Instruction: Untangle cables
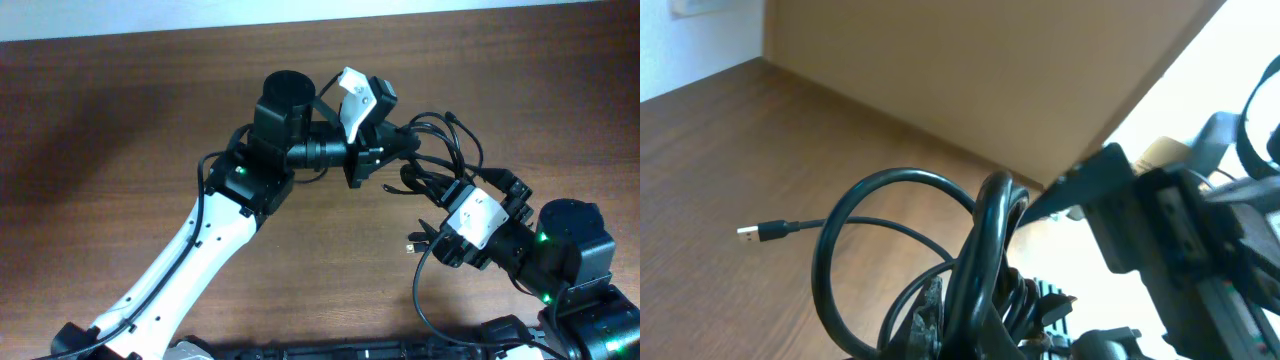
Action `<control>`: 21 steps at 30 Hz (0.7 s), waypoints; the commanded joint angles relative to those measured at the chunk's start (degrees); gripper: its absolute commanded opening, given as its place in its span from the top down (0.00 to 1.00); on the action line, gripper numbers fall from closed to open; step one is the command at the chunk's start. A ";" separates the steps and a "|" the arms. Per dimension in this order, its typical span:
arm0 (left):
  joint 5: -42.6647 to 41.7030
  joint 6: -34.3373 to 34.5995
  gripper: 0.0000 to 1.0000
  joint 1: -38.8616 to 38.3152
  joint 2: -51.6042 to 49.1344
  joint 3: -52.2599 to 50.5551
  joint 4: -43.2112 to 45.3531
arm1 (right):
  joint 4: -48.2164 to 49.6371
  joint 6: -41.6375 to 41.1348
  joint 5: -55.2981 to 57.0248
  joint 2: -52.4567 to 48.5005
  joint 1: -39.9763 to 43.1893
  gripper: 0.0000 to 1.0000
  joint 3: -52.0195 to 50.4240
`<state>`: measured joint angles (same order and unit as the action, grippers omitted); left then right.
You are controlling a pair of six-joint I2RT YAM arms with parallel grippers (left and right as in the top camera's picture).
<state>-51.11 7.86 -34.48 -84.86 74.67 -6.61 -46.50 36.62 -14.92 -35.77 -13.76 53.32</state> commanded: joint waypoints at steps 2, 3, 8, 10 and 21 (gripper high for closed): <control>-6.19 -1.97 1.00 -0.02 0.98 0.39 2.51 | -0.20 1.09 -1.62 0.33 -0.11 0.02 1.01; -6.62 -1.97 1.00 -0.02 0.98 0.39 3.52 | -0.31 1.09 -2.08 0.33 -0.11 0.05 1.01; -8.57 -0.98 1.00 -0.02 0.98 0.39 9.38 | -2.10 1.09 -6.34 0.33 -0.11 0.12 1.01; -9.60 0.39 1.00 -0.02 0.98 0.39 11.15 | -2.54 1.09 -6.34 0.33 -0.11 0.17 1.01; -9.55 0.42 1.00 -0.02 0.98 0.39 11.02 | -2.58 0.57 -6.34 0.33 -0.11 0.96 1.01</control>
<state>-60.05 7.33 -34.48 -84.86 74.65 4.10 -49.30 37.30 -20.05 -35.77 -13.76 53.34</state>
